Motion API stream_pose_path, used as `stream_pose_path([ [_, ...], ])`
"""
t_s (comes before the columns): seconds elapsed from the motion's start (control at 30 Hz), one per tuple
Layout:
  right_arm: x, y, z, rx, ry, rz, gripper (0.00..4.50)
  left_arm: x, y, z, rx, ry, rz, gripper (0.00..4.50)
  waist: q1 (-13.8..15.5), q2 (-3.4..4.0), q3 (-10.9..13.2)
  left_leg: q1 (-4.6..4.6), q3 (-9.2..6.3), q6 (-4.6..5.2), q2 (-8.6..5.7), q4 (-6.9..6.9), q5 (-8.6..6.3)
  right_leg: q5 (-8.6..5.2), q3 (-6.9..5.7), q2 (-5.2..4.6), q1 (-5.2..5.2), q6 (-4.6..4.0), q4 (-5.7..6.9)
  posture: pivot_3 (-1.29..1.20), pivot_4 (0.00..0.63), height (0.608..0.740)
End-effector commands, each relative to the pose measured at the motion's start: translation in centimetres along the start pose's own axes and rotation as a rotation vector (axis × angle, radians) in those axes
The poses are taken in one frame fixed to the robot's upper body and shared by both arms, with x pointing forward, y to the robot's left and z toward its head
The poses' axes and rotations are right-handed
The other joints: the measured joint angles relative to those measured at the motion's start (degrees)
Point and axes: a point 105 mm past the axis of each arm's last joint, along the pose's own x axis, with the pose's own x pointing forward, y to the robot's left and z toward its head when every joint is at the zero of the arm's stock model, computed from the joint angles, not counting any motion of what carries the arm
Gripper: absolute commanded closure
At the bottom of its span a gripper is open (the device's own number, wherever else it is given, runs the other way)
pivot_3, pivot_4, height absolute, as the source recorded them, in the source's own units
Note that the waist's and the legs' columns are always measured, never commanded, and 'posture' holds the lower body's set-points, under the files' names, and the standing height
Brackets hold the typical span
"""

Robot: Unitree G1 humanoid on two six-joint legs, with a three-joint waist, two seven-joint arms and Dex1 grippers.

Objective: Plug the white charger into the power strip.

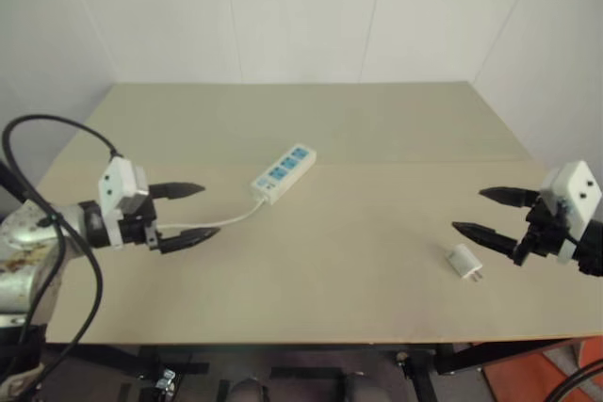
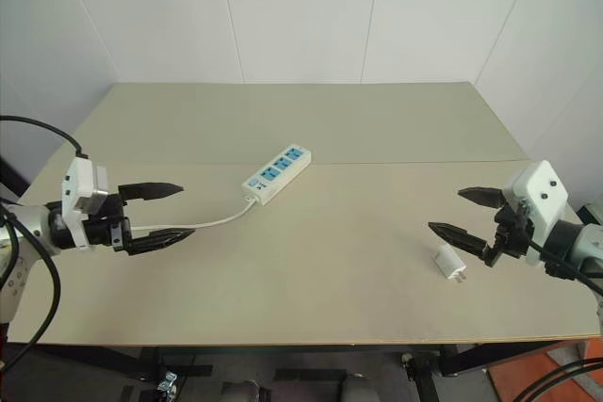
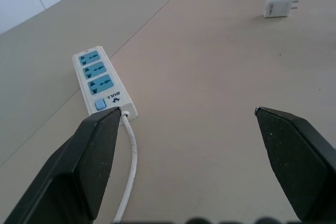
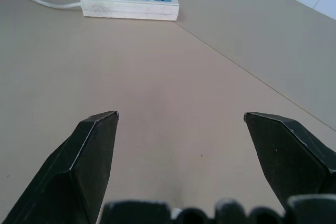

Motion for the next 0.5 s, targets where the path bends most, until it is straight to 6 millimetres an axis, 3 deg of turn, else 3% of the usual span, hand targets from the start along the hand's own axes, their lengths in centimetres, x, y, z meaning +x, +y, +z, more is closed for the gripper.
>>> stream_pose_path([
  [0.03,-0.6,-0.3,1.4,-0.046,-0.037,-0.022,0.00,0.1,0.2,1.1,0.040,-0.032,0.004,0.06,0.0,0.00,0.0,0.00,0.00,0.00,0.00,0.00,0.00,0.00,0.00,0.00,0.00,0.00,0.01,0.00,0.150,0.740],
  [0.27,-0.6,-0.3,1.6,-0.049,-0.041,-0.024,0.00,0.5,0.5,1.2,0.046,-0.054,0.023,0.06,0.0,0.00,0.0,0.00,0.00,0.00,0.00,0.00,0.00,0.00,0.00,0.00,0.00,0.00,0.00,0.00,0.150,0.740],
  [0.4,-0.4,-0.4,1.9,-0.046,-0.056,-0.028,0.00,2.1,2.4,1.1,0.080,-0.060,0.166,0.06,0.2,-0.01,0.0,0.01,-0.01,0.00,-0.01,0.02,0.00,0.01,0.00,0.00,0.04,0.00,0.02,0.00,0.150,0.740],
  [0.5,0.1,-0.4,2.1,-0.044,-0.070,-0.023,0.00,4.4,4.8,1.3,0.098,-0.064,0.304,0.06,0.4,-0.03,0.0,0.05,-0.02,0.00,-0.05,0.04,0.00,0.02,0.00,0.00,0.12,0.00,0.01,0.00,0.150,0.740],
])
